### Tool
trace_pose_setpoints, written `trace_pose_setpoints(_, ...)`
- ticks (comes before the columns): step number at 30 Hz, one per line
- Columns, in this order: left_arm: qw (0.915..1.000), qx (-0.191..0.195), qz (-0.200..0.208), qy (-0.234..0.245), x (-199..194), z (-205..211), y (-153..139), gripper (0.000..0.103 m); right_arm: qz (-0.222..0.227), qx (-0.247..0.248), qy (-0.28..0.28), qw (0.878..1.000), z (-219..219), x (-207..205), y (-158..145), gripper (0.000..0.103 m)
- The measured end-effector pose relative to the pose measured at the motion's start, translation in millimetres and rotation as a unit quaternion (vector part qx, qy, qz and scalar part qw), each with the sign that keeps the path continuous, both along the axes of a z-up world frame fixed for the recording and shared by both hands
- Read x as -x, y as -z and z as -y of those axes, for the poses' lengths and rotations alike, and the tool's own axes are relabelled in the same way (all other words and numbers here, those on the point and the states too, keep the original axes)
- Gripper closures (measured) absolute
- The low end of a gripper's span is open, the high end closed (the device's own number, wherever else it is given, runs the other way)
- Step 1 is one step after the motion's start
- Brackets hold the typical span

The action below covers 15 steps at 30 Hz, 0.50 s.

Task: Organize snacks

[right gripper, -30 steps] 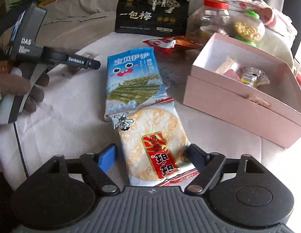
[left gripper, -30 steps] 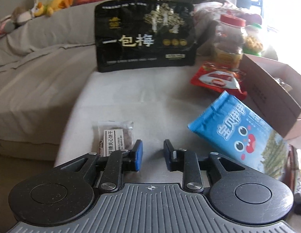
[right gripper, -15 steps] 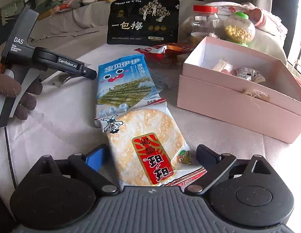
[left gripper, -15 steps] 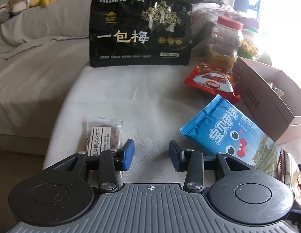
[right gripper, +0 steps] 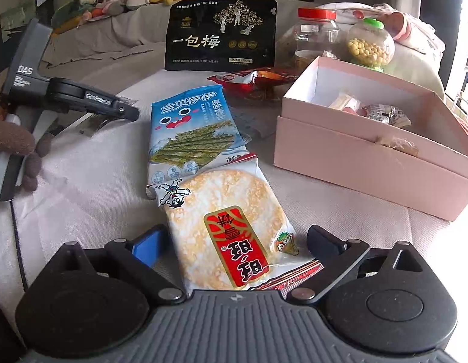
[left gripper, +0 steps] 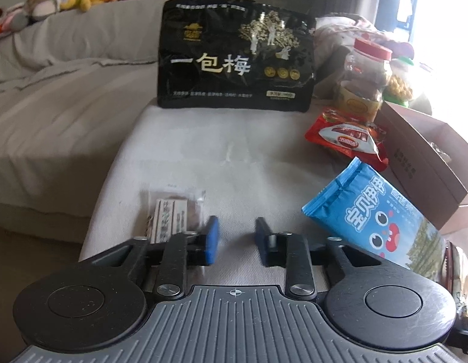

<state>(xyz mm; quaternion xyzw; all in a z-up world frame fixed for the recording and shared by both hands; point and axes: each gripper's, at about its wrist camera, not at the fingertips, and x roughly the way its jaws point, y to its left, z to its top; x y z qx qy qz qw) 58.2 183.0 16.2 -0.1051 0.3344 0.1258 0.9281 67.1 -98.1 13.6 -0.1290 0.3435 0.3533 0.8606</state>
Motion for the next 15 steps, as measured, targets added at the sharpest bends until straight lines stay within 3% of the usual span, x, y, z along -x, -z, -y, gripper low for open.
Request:
trace_pose_setpoints(8,0.9999,0.012,-0.011,0.003,44,9,-4,0.085,0.000,-0.001,0.000,1.000,1,0,0,0.004)
trace_pose_setpoints(15,0.9983,0.052,0.005,0.027,81,25,-1,0.085,0.000,-0.001,0.000,1.000,1,0,0,0.003)
